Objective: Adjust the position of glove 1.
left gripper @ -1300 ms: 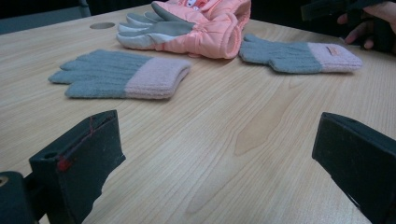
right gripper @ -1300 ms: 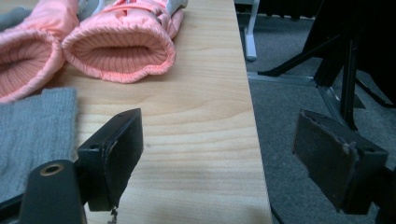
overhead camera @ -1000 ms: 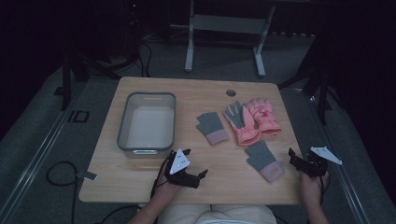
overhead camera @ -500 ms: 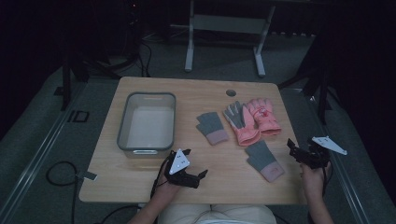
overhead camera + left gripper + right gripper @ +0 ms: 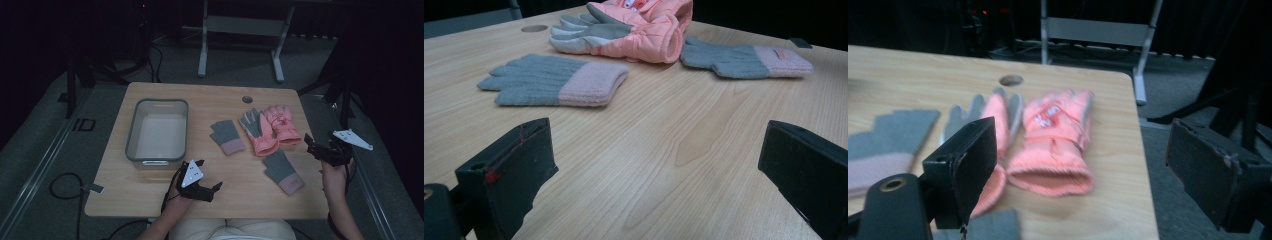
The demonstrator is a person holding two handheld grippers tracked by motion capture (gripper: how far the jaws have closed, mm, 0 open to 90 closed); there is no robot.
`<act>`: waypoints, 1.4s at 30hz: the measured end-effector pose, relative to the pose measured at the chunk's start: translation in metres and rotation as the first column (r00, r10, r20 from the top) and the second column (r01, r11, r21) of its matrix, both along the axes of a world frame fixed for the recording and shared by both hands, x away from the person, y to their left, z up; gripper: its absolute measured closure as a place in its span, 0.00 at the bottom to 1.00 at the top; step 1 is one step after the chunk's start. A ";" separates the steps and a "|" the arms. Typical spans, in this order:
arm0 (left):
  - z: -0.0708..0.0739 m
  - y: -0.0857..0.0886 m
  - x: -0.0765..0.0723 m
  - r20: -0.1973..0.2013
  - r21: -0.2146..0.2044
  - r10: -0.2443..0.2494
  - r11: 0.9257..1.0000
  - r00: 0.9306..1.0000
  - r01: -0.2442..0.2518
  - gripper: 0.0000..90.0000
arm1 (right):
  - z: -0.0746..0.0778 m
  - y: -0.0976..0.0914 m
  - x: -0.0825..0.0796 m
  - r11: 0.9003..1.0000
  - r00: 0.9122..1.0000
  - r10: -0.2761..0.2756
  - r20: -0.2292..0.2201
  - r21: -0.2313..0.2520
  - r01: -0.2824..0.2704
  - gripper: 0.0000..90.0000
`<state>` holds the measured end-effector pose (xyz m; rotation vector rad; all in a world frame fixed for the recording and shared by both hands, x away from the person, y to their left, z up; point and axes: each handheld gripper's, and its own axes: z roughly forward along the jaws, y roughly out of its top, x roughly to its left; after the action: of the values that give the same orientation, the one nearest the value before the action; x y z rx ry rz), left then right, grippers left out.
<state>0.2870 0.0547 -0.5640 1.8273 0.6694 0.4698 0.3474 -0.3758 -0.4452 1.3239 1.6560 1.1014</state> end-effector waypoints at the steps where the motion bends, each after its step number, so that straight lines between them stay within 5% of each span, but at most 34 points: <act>1: 0.000 0.000 0.000 0.001 0.005 0.002 1.000 1.000 -0.002 0.01 | 0.002 0.002 0.001 1.000 1.000 0.002 -0.004 -0.005 -0.002 0.15; 5: 0.000 0.000 0.000 0.001 0.004 0.002 1.000 1.000 -0.002 0.01 | 0.010 0.010 0.006 0.999 0.999 0.032 -0.028 -0.001 -0.032 0.16; 10: 0.000 0.000 0.000 0.005 0.008 -0.001 1.000 1.000 0.001 0.01 | 0.018 0.023 0.010 0.999 1.000 0.011 -0.017 -0.030 -0.012 0.16; 14: 0.000 0.000 0.000 0.003 0.008 -0.003 1.000 1.000 0.003 0.01 | 0.021 0.034 0.018 0.996 0.998 0.051 -0.027 -0.077 -0.053 0.14; 16: 0.000 0.000 0.000 0.004 0.008 -0.004 1.000 1.000 0.004 0.01 | 0.023 0.043 0.023 0.994 0.994 0.092 -0.050 -0.058 -0.095 0.14; 23: 0.000 0.000 0.000 0.003 0.009 -0.004 1.000 1.000 0.004 0.01 | 0.030 0.061 0.029 0.989 0.989 0.148 -0.027 -0.005 -0.148 0.12; 34: 0.000 -0.001 -0.001 0.008 0.014 -0.005 1.000 1.000 0.005 0.01 | 0.024 0.096 0.048 0.960 0.957 0.277 -0.084 -0.005 -0.279 0.15; 37: 0.000 -0.001 0.000 0.002 0.011 0.002 1.000 1.000 -0.002 0.01 | 0.017 0.108 0.054 0.945 0.939 0.323 -0.114 -0.012 -0.327 0.20; 39: 0.000 0.000 0.000 -0.002 0.007 0.000 1.000 1.000 0.000 0.01 | 0.016 0.110 0.055 0.941 0.935 0.335 -0.117 -0.017 -0.339 0.24; 42: 0.000 0.000 0.000 0.000 0.008 -0.003 1.000 1.000 0.003 0.01 | 0.010 0.123 0.061 0.919 0.910 0.387 -0.149 -0.021 -0.394 0.31</act>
<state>0.2870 0.0545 -0.5639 1.8353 0.6662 0.4708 0.4086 -0.2526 -0.4354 1.0839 2.1061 1.2021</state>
